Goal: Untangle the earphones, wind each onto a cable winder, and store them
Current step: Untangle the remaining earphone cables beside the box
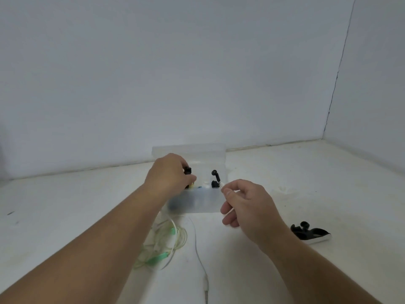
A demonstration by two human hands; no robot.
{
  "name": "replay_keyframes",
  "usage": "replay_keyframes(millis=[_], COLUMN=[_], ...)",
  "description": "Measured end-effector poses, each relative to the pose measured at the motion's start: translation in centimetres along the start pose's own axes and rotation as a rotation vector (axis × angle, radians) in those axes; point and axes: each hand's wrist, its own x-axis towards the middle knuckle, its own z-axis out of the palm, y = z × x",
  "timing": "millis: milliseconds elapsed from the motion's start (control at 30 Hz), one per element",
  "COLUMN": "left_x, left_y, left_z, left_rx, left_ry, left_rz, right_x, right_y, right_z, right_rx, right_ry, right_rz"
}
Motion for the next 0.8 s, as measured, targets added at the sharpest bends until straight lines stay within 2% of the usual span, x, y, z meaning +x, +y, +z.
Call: replay_keyframes(millis=[100, 233, 400, 467, 600, 667, 800], left_x=[0.2, -1.3, -5.5, -6.7, -7.7, -7.5, -6.6], left_y=[0.5, 0.4, -1.0, -1.8, -2.6, -2.9, -3.5], left_z=[0.0, -1.7, -4.9, -5.1, -3.4, -2.7, -2.3], left_rx=[0.262, 0.323, -0.002, -0.119, -0.054, 0.046, 0.241], left_ry=[-0.086, -0.119, 0.072, 0.046, -0.149, -0.201, -0.081], left_rz=[0.042, 0.090, 0.220, 0.271, 0.410, 0.415, 0.320], right_x=[0.0, -0.3, -1.4, -2.1, -2.4, -2.2, -1.0], right_y=[0.1, 0.1, 0.1, -0.1, -0.6, -0.7, -0.1], right_z=[0.1, 0.4, 2.3, 3.1, 2.8, 1.8, 0.5], right_rx=[-0.041, -0.152, -0.624, -0.738, -0.875, -0.906, -0.856], right_ry=[-0.010, -0.117, -0.420, -0.482, -0.334, -0.225, -0.081], right_rz=[-0.016, -0.032, -0.267, -0.270, -0.219, -0.122, 0.009])
